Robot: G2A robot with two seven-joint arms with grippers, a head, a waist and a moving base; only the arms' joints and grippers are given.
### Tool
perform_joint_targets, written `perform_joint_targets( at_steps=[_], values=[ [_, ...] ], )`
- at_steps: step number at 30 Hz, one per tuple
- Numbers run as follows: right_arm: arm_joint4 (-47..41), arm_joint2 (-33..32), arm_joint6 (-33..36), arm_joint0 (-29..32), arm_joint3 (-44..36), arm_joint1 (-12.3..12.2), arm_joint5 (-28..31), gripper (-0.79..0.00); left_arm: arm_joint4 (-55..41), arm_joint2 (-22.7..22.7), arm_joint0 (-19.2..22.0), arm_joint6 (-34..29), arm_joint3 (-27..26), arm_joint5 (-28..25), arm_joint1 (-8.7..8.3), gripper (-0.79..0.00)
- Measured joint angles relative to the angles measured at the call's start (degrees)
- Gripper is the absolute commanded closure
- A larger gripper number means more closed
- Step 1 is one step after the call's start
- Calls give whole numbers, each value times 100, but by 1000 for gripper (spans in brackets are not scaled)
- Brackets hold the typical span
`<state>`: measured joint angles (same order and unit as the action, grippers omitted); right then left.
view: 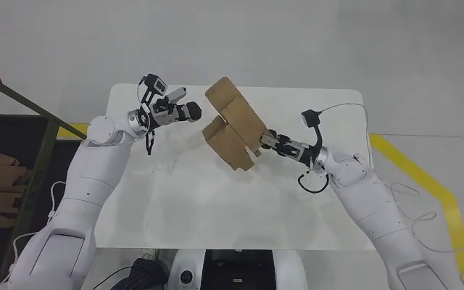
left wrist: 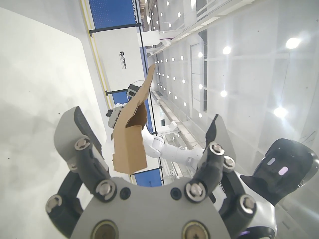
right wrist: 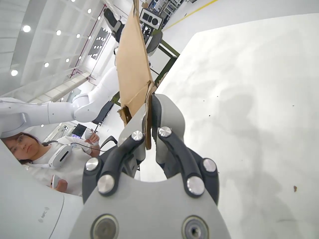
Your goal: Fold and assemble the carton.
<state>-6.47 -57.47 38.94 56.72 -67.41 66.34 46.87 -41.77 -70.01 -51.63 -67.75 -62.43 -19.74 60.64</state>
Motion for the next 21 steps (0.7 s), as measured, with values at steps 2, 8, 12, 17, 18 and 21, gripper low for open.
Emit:
perform_joint_targets(
  at_steps=[2, 8, 12, 17, 18, 21],
  values=[
    [44, -82, -32, 56, -134, -26, -195, 0, 41, 38, -37, -62, -45, -46, 8, -785],
    [205, -297, -147, 270, -577, -91, -823, 0, 348, 164, -201, -86, -353, -251, 27, -785],
    [294, -391, -222, 384, -770, -115, -1043, 0, 621, 279, -275, -17, -515, -225, 41, -785],
    [402, -393, -289, 450, -849, -114, -1142, 0, 838, 469, -230, -72, -509, -281, 84, -785],
    [406, -383, -299, 454, -847, -109, -1150, 0, 871, 518, -209, -34, -493, -318, 100, -785],
    [372, -364, -313, 452, -814, -97, -1161, 0, 1005, 615, -151, 103, -475, -454, 137, -785]
  ],
)
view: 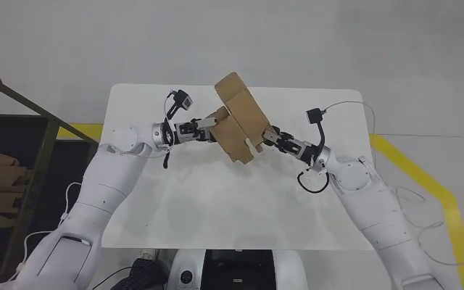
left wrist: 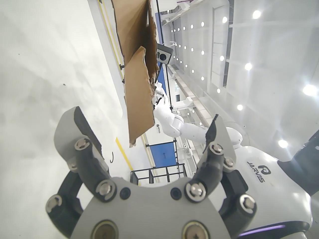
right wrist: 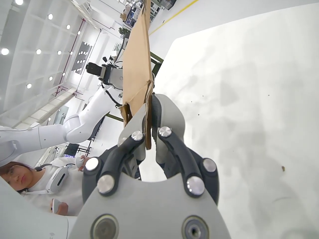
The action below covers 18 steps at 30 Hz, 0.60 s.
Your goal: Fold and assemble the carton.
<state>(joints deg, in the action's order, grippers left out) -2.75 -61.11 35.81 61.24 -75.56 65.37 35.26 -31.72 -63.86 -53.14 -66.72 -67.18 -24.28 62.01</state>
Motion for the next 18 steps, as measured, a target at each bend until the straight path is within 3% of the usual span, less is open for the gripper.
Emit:
perform_joint_targets(
  at_steps=[5, 7, 8, 9, 10, 16, 18],
  values=[
    [-44, 17, -29, -18, 64, 18, -12, 0, 175, 115, 40, 218, -25, -145, 47, -785],
    [-52, 20, -48, -26, 88, 26, -35, 0, 283, 164, 55, 267, -42, -155, 61, -733],
    [-52, 20, -53, -32, 96, 28, -52, 0, 303, 183, 60, 278, -47, -150, 67, -634],
    [-47, 20, -63, -41, 105, 32, -78, 0, 319, 200, 67, 294, -46, -148, 74, -477],
    [-35, 19, -72, -46, 108, 34, -98, 0, 348, 206, 73, 317, -42, -155, 77, -388],
    [50, 7, -135, -39, 76, 44, -179, 0, 550, 198, 29, 551, -80, -242, 86, -62],
    [46, 7, -137, -30, 57, 48, -191, 0, 588, 191, 4, 604, -102, -244, 86, -6]
  ],
)
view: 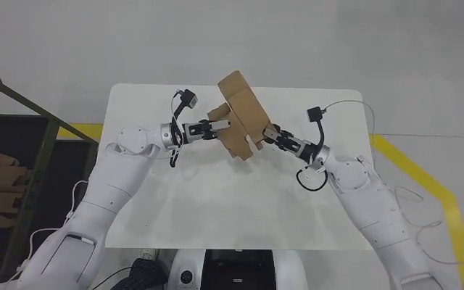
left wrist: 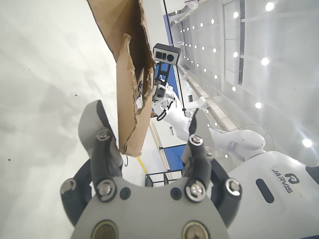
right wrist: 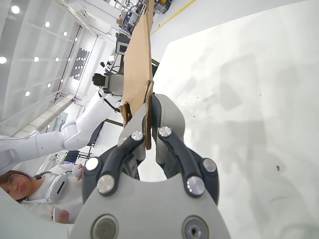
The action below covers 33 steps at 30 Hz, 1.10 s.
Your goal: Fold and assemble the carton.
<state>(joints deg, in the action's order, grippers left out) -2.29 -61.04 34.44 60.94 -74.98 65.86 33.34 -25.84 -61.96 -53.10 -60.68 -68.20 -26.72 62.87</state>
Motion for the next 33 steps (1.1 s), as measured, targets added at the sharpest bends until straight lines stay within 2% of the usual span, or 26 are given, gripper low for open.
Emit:
perform_joint_targets(
  at_steps=[2, 4, 5, 6, 7, 17, 22, 27, 33],
  values=[
    [-7, 0, 10, 13, -17, 2, -13, -18, -7, -5, -16, 18, -14, 11, 2, 0],
    [-8, -11, 44, 38, -39, -1, -33, -111, -61, -16, -29, 16, -19, 16, 6, 0],
    [-5, -21, 59, 53, -53, -4, -42, -203, -101, -22, -33, 7, -17, 19, 9, 0],
    [-6, -37, 83, 78, -76, -9, -48, -437, -170, -30, -35, -9, -8, 26, 13, 0],
    [-21, -53, 102, 100, -94, -14, -47, -785, -224, -37, -34, -24, 2, 29, 16, 0],
    [-876, -484, 562, 390, -79, -114, 485, -785, -519, -213, 66, -306, 110, 48, 5, 0],
    [-1186, -567, 1368, 308, -8, -178, 967, -785, -518, -283, 221, -851, 323, 397, -39, 0],
    [-1660, -438, 2243, 54, 370, -196, 1060, -785, -267, -238, 403, -1381, 564, 614, -71, 0],
    [-1864, -174, 2611, -203, 646, -181, 1043, -785, -544, -104, 583, -2556, 702, 867, -85, 0]
  ],
)
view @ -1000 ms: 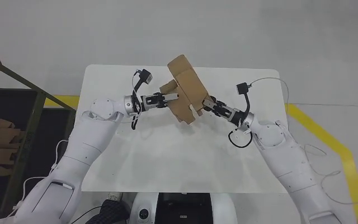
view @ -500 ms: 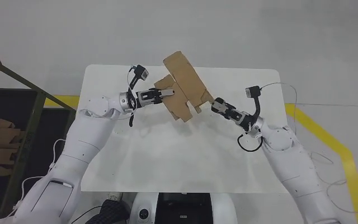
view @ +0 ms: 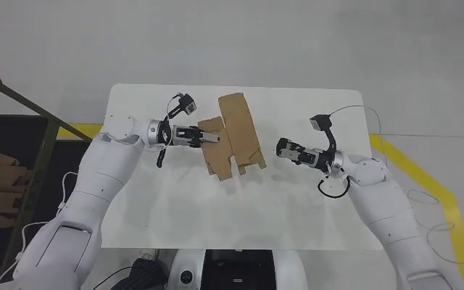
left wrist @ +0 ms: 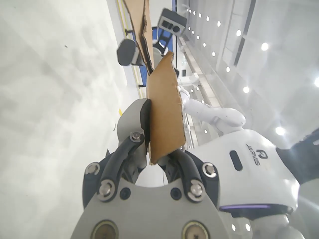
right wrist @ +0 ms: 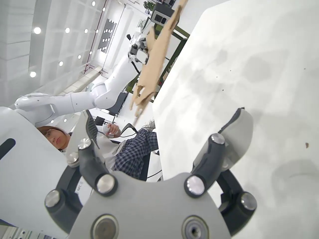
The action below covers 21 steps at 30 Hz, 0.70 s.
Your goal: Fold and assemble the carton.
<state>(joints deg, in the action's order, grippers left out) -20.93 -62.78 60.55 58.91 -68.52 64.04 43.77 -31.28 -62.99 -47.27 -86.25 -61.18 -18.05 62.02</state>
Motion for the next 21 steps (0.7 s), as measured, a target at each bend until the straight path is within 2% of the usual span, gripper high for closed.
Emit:
perform_joint_targets(
  at_steps=[3, 18, 19, 21],
  values=[
    [-89, 176, 31, -93, 75, 6, -35, -785, 173, 138, 45, -181, -120, 175, -6, 0],
    [-553, 1117, 129, -618, 212, -11, -132, -785, 450, 869, 259, -175, -669, 176, -114, 0],
    [-558, 1169, 121, -633, 191, -25, -123, -763, 443, 911, 267, -175, -689, 176, -122, 0],
    [-552, 1280, 99, -674, 171, -63, -103, -610, 437, 1007, 297, -175, -709, 176, -140, 0]
  ],
)
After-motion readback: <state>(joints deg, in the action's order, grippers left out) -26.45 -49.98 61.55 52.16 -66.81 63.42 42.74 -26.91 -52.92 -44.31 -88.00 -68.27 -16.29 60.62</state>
